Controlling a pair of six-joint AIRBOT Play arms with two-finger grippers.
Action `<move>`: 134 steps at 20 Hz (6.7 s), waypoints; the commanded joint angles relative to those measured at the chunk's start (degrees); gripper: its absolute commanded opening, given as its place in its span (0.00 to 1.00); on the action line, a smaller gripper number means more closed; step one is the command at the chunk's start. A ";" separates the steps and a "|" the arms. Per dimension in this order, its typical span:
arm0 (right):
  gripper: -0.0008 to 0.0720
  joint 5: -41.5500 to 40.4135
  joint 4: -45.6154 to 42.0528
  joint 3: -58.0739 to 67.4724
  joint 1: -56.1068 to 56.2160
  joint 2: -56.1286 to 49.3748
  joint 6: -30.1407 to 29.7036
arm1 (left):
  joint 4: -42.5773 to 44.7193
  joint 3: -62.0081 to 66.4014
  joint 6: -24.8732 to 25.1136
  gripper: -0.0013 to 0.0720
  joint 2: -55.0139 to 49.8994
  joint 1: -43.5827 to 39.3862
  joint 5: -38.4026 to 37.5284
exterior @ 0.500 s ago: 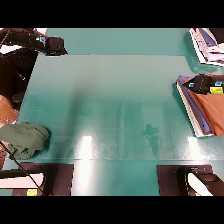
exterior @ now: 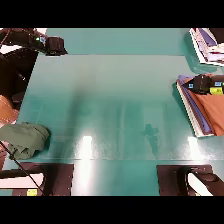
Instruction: Fold the shirts.
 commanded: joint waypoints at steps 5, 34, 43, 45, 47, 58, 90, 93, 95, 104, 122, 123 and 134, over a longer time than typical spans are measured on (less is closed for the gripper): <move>0.04 1.84 0.52 -0.02 0.02 0.02 0.07 | -0.44 0.07 0.00 0.05 -0.02 0.00 4.09; 0.04 -0.33 0.24 -0.04 0.07 0.13 0.00 | 27.52 -68.61 -10.58 0.54 34.99 15.54 -8.59; 0.04 -0.42 0.44 6.34 0.07 0.13 0.00 | 24.63 -42.49 -10.47 0.05 36.41 12.76 -11.89; 0.04 -1.66 0.39 11.06 0.07 0.11 0.00 | 23.87 -29.79 -10.56 0.05 36.41 7.67 -13.09; 0.04 -3.69 -0.09 15.19 0.07 0.11 0.00 | 23.87 -20.13 -10.99 0.05 36.41 0.90 -12.90; 0.04 -6.80 -0.04 20.09 0.07 0.09 0.02 | 24.26 -12.50 -11.89 0.05 16.04 -28.72 -10.12; 0.04 7.19 -1.73 13.16 -3.30 -0.52 0.96 | 9.33 -33.27 -8.85 0.05 -1.14 -11.45 12.28; 0.21 7.08 -1.46 -2.43 -4.92 -0.59 1.03 | 10.21 -33.27 -8.37 0.05 0.22 -8.31 11.96; 0.71 2.95 -0.15 -14.32 -3.69 -2.05 1.01 | 10.40 -33.33 -7.41 0.05 0.09 -8.09 11.91; 0.71 -22.47 19.82 -23.45 9.97 -24.83 -5.92 | 11.34 -33.33 -7.43 0.05 0.09 -8.11 13.09; 0.04 -29.53 19.30 -2.93 9.68 -34.29 -8.85 | 27.80 -33.38 -12.20 0.05 3.43 -8.09 13.88; 0.04 -29.62 19.32 -2.93 7.76 -30.60 -9.88 | 32.52 -33.38 -13.77 0.05 5.70 -8.09 14.60; 0.04 -13.44 17.92 16.09 -8.15 -1.81 -12.96 | 42.03 -22.10 -15.80 0.05 36.83 -8.11 21.81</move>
